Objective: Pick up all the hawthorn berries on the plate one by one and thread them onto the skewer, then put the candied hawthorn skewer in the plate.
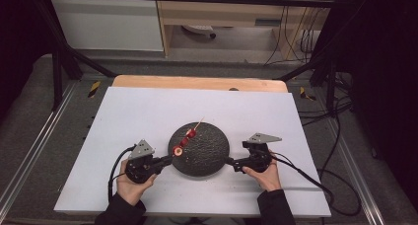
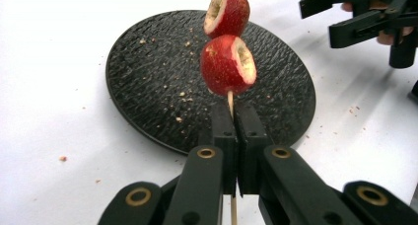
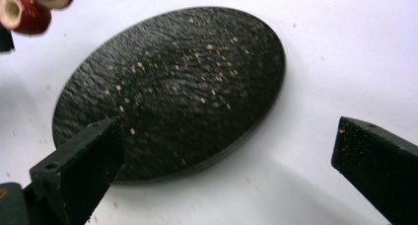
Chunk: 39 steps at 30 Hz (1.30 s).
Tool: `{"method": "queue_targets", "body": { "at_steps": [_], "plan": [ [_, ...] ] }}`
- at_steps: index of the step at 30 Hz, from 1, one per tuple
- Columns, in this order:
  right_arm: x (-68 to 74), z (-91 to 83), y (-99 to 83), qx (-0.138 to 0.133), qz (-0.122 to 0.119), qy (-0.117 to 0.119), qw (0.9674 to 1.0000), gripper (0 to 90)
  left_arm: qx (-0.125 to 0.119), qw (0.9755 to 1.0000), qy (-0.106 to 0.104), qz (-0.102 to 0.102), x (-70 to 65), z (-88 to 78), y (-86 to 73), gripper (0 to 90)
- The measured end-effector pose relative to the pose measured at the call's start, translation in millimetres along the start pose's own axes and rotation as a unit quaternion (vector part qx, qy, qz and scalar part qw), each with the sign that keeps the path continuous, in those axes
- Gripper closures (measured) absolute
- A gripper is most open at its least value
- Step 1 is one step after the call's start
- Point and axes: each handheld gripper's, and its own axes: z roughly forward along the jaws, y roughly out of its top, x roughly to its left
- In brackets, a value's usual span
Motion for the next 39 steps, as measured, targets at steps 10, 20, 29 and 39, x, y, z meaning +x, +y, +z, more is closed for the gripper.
{"method": "queue_targets", "body": {
  "at_steps": [10, 20, 29, 39],
  "plan": [
    [-19.2, -20.8, -25.0, 0.017, -0.004, -0.008, 0.9998, 0.9, 0.030, 0.9993, 0.008, 0.018, 4.5, 3.2, 17.3, 88.1],
    [-29.0, -36.5, -39.2, 0.019, 0.004, -0.017, 0.9997, 0.8, 0.052, 0.9982, 0.020, 0.020, 9.0, 17.9, 29.2, 88.1],
    [-30.2, -39.4, -42.9, 0.026, 0.005, -0.019, 0.9995, 0.8, 0.073, 0.9969, 0.024, 0.015, 12.3, 34.4, 33.1, 88.1],
    [-30.9, -39.7, -44.2, 0.026, 0.005, -0.021, 0.9994, 0.9, 0.091, 0.9952, 0.031, 0.014, 12.9, 47.3, 32.7, 88.1]
  ]
}}
